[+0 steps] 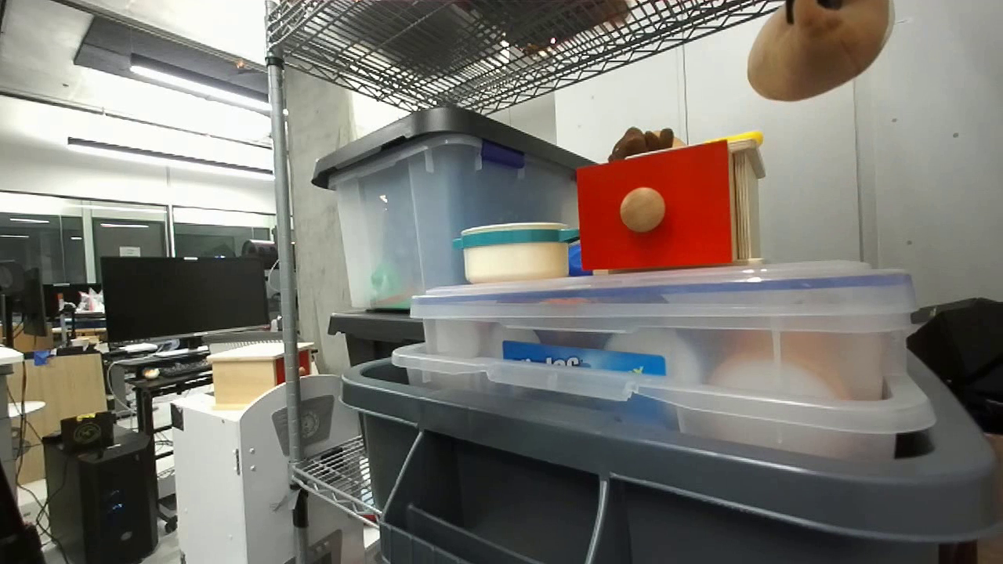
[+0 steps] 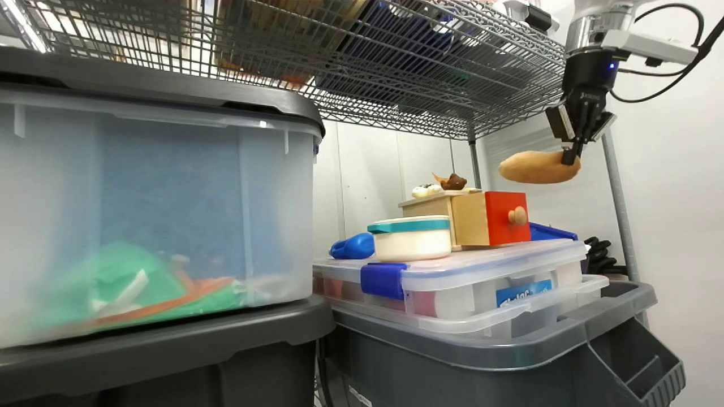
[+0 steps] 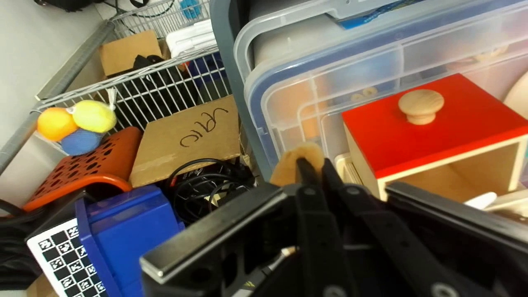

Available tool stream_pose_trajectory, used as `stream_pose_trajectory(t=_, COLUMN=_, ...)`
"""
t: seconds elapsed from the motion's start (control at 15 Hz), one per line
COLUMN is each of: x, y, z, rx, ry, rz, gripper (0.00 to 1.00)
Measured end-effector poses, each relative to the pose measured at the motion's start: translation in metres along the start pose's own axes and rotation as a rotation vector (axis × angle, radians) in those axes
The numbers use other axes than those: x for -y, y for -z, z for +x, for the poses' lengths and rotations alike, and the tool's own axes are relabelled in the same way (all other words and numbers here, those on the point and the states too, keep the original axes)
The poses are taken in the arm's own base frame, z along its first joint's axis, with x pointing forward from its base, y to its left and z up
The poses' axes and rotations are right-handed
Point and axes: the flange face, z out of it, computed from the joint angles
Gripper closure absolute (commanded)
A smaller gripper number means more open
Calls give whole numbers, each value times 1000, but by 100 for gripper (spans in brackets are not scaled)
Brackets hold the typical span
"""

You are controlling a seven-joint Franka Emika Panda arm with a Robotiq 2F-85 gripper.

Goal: Put the bread roll plushy in the bowl

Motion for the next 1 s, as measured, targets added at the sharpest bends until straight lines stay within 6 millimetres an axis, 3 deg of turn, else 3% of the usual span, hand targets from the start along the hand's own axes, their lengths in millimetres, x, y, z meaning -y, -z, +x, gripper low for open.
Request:
stream_pose_trajectory(t=0.2, x=7, y=17, z=-4, rx=1, ry=-13, rz=7, gripper=99)
stream_pose_trajectory(t=0.4, x=26, y=23, z=-9, rx=27, ry=-10, rz=19, gripper=99)
stream_pose_trajectory(t=1.0, x=128, y=13, z=-10, rx=99, ry=68, rz=66, gripper=99)
